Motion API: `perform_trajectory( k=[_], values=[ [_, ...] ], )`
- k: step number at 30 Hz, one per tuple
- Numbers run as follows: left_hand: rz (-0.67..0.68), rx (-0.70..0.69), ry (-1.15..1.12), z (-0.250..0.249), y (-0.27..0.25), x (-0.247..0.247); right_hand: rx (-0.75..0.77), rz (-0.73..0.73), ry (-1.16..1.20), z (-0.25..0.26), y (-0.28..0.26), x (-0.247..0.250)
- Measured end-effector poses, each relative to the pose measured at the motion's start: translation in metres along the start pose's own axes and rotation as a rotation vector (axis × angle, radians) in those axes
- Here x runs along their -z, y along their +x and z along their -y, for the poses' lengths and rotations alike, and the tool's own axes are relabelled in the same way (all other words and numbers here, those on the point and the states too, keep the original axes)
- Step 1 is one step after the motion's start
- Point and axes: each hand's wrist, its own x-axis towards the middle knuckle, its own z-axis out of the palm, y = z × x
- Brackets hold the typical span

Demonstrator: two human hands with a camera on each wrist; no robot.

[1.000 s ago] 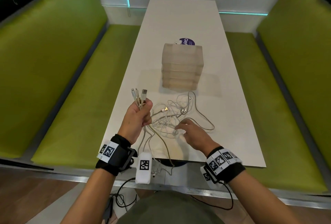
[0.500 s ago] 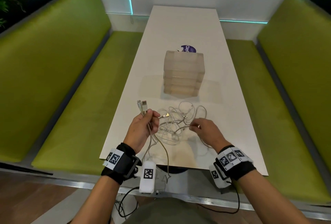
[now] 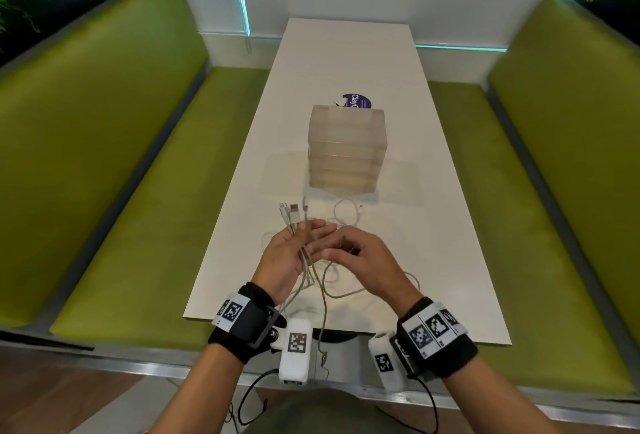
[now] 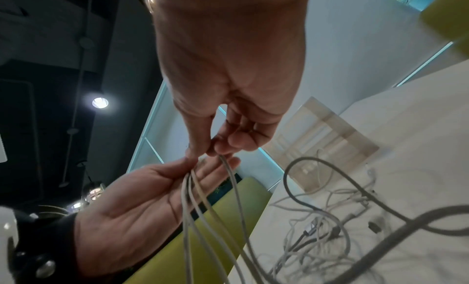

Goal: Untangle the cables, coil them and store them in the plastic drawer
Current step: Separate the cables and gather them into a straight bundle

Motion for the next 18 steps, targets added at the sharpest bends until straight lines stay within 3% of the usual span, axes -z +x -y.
perform_trajectory(
  k=[9, 18],
  values=[
    [0.044, -0.038, -0.154, -0.0004, -0.0016, 0.0089, -0.044, -0.014, -0.024, -0.0070, 0.0043, -0.0095],
    [0.052, -0.056, -0.094, -0.0021, -0.0012, 0.0024, 0.049, 0.078, -0.168, -0.0084, 0.0077, -0.0061]
  ],
)
